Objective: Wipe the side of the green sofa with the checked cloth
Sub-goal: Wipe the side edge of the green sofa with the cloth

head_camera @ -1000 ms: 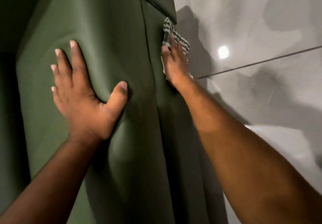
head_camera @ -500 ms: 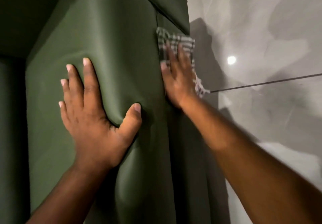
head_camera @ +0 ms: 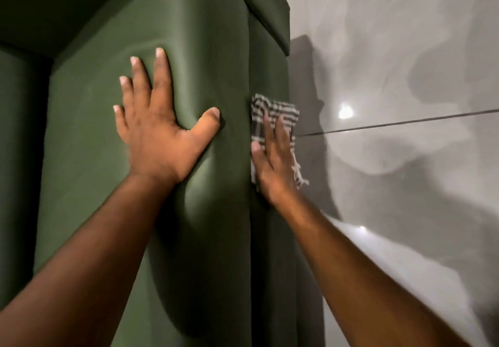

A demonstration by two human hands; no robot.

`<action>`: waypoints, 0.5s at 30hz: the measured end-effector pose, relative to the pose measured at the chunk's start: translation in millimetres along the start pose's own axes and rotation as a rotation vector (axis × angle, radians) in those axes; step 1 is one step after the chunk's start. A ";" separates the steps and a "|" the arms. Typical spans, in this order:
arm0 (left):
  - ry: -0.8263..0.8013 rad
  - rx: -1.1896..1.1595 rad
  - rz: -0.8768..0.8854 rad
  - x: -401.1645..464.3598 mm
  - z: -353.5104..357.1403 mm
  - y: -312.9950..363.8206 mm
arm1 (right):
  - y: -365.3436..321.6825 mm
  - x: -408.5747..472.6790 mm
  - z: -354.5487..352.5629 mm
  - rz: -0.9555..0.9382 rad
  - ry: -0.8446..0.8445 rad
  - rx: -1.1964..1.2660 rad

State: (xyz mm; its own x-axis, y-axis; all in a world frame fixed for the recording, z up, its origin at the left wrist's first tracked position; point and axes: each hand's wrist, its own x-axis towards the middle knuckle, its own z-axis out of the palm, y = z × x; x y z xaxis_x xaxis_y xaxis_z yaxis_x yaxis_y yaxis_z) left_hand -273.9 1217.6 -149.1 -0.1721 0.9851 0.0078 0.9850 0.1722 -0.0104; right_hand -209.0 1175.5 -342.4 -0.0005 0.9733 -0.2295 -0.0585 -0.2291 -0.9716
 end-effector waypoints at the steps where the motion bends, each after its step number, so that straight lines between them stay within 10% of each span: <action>1: -0.011 -0.002 -0.006 -2.1 -2.8 1.2 | 4.1 -18.6 2.9 -0.020 -0.009 -0.007; 9: -0.092 -0.038 0.164 -126.8 -9.3 -30.2 | 12.7 -30.8 -1.1 -0.039 -0.046 -0.098; 15: -0.070 -0.123 0.195 -260.1 -5.8 -87.8 | 55.4 -249.7 32.1 0.005 0.037 -0.054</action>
State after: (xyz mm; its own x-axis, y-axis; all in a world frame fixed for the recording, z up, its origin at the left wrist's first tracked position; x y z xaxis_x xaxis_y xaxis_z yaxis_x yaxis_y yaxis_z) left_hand -315.5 946.3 -144.4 0.0253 0.9983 -0.0523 0.9930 -0.0191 0.1166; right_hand -244.2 920.3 -337.1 0.0363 0.9712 -0.2356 -0.0041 -0.2356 -0.9718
